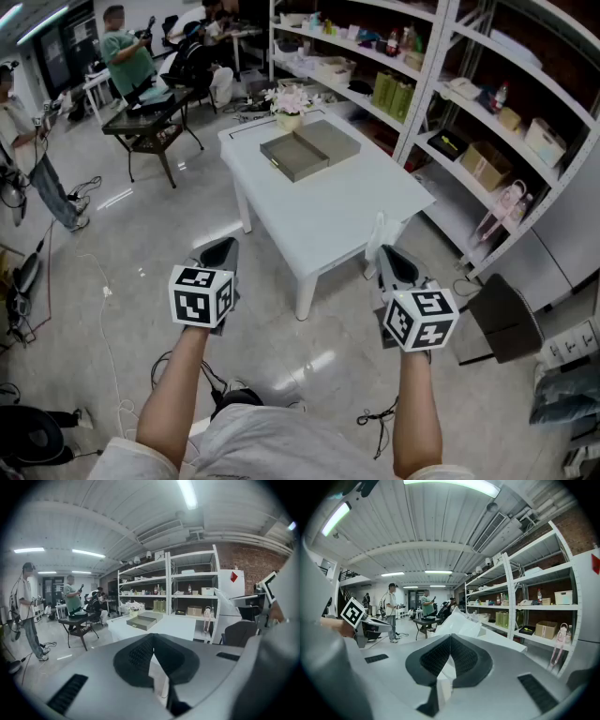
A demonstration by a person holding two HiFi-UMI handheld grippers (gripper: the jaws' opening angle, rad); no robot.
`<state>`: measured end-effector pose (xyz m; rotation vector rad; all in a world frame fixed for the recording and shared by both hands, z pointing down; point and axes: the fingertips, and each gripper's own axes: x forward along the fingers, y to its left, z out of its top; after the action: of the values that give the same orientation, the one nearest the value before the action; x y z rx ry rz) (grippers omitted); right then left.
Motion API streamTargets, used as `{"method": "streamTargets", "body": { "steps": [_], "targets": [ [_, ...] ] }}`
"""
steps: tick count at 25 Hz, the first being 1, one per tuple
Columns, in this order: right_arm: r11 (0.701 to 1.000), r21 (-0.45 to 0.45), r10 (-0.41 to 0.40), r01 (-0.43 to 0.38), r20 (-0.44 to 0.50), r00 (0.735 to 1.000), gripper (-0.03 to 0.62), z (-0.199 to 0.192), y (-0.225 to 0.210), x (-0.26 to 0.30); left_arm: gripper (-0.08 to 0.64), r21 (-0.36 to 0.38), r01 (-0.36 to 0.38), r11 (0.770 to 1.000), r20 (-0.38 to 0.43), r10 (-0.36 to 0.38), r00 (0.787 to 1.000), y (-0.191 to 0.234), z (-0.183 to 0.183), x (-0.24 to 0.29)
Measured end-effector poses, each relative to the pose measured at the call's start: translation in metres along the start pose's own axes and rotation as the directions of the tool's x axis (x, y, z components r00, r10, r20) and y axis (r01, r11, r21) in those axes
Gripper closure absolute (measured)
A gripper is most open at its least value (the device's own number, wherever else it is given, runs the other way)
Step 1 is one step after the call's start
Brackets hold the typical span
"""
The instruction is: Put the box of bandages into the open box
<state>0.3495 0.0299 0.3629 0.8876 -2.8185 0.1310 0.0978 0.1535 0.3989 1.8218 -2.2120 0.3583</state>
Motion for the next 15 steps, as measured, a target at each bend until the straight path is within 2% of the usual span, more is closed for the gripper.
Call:
{"method": "streamTargets", "body": {
  "steps": [7, 15],
  "targets": [
    [1.000, -0.007, 0.014, -0.014, -0.009, 1.000, 0.587, -0.003, -0.008, 0.018, 0.555, 0.009, 0.012, 1.000, -0.004, -0.012, 1.000, -0.005, 0.003, 0.020],
    [1.000, -0.012, 0.025, -0.025, -0.029, 0.999, 0.586, 0.000, -0.003, 0.068, 0.555, 0.002, 0.011, 1.000, -0.013, -0.011, 1.000, 0.032, 0.008, 0.053]
  ]
}}
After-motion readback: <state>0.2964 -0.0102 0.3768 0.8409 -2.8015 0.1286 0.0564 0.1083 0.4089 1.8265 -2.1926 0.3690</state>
